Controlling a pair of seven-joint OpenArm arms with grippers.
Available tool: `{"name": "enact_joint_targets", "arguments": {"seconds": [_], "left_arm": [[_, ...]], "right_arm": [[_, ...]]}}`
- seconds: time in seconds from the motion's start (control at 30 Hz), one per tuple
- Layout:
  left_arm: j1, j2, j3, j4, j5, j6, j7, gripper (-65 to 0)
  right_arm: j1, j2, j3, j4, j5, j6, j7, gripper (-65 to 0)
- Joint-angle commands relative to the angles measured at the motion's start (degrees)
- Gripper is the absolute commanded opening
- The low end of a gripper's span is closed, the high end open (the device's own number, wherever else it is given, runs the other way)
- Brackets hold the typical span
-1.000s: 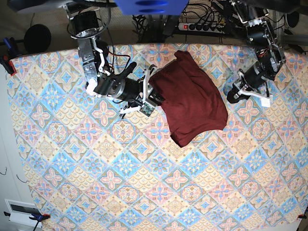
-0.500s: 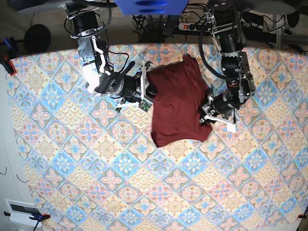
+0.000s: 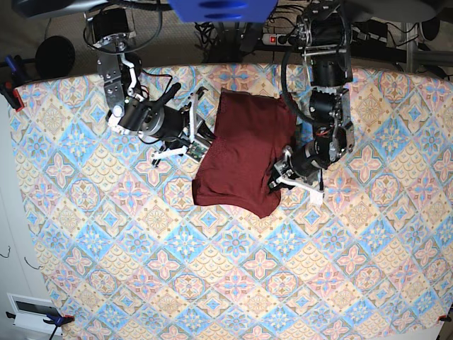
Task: Layout the t-shirt on the table in an organized manner, then fold the t-shirt properly
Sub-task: 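Push the bundle with the left gripper toward the right gripper, then grasp the bundle with the right gripper and drag it aside, then release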
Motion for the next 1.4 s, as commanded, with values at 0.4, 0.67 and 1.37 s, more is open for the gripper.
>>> {"name": "enact_joint_targets", "arguments": {"seconds": [0.4, 0.67, 1.37], "left_arm": [[8.6, -12.6, -8.8, 4.7, -13.7, 0.0, 4.3, -54.2], [11.9, -12.5, -9.2, 13.7, -14.3, 0.0, 6.7, -54.2], [13.7, -10.6, -8.9, 19.7, -14.3, 0.0, 8.8, -54.2]], "right_arm": [[7.5, -9.7, -16.7, -7.8, -6.8, 0.2, 1.2, -57.6], [15.1, -14.5, -24.5, -21.6, -7.0, 0.2, 1.3, -60.3], [19.5, -6.2, -24.2, -35.0, -6.9, -2.0, 1.1, -62.1]]}}
